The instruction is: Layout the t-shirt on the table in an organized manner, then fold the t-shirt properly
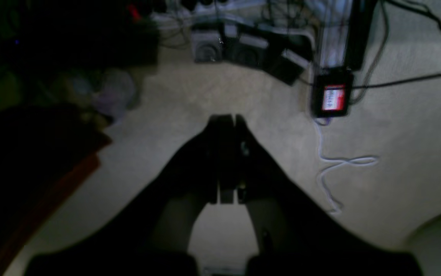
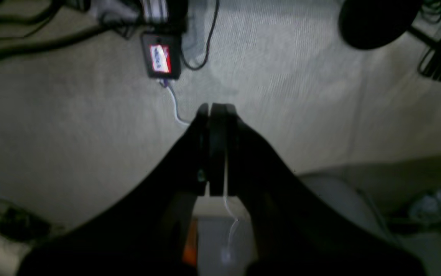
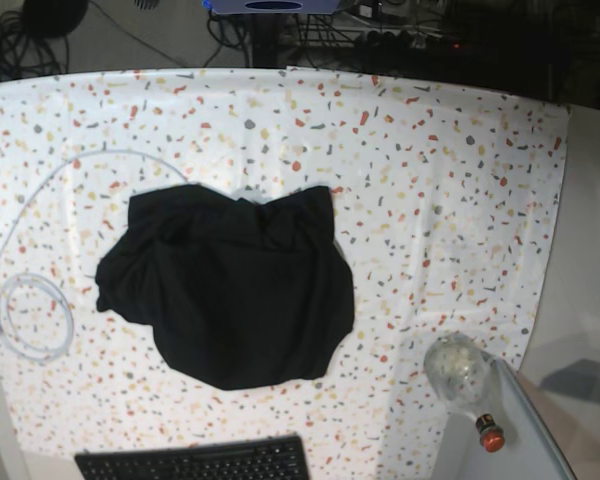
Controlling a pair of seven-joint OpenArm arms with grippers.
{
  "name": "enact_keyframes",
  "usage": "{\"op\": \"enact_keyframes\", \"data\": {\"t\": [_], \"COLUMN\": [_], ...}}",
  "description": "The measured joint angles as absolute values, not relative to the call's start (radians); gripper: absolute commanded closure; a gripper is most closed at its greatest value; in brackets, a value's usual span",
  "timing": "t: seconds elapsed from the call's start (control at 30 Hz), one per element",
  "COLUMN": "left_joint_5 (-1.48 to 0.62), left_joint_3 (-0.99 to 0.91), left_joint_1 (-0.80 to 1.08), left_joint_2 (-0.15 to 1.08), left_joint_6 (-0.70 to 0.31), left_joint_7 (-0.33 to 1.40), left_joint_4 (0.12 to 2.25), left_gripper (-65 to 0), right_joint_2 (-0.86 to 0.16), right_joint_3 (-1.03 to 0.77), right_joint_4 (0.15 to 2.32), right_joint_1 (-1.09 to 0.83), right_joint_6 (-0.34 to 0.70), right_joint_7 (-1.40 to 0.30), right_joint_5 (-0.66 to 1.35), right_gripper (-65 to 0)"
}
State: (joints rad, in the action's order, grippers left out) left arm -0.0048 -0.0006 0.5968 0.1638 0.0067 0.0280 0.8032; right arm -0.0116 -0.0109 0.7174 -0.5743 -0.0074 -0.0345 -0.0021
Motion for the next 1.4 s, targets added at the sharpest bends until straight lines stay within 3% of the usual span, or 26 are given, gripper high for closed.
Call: {"op": "enact_keyframes", "data": {"t": [0.23,0.5,0.7,0.87,0.97,1.07,1.1,1.27,1.4], "left_joint_5": [-0.020,-0.419,-0.624,-0.778,-0.816,-0.803,-0.804,-0.806,-0.797], "left_joint_3": [0.002,-0.001,0.015,0.003,0.012,0.015,0.014,0.013,0.050], "left_joint_1": [0.847,0.923,0.681,0.403,0.278,0.196,0.170,0.057,-0.057], "left_joint_2": [0.259,0.450,0.474,0.419,0.327,0.253,0.231,0.170,0.132], "left_joint_6": [0.003,0.014,0.007,0.015,0.014,0.017,0.016,0.011,0.023], "left_joint_7": [0.020,0.020,0.075,0.434,0.458,0.464,0.464,0.453,0.458], "left_joint_4": [1.330,1.740,1.790,1.697,1.589,1.517,1.496,1.369,1.179], "left_gripper": [0.0,0.0,0.0,-0.3,-23.0,-37.7,-40.8,-42.0,-42.0], "right_joint_2": [-0.011,-0.001,0.000,-0.013,-0.073,-0.152,-0.177,-0.244,-0.222], "right_joint_3": [-0.180,-0.250,-0.309,-0.360,-0.344,-0.276,-0.244,-0.111,-0.085], "right_joint_4": [1.266,1.692,1.857,1.903,1.898,1.893,1.893,1.868,1.782], "right_joint_1": [-0.734,-0.833,-0.746,-0.567,-0.476,-0.389,-0.363,-0.260,-0.173], "right_joint_6": [-0.009,-0.009,-0.004,0.001,0.009,-0.007,-0.007,0.001,0.000], "right_joint_7": [-0.218,-0.348,-0.424,-0.416,-0.441,-0.540,-0.555,-0.638,-0.651], "right_joint_5": [-0.005,0.001,0.002,-0.001,0.002,-0.007,0.001,0.008,0.009], "right_gripper": [0.0,0.0,0.0,0.0,0.0,-12.9,-13.4,-13.2,-13.2]}}
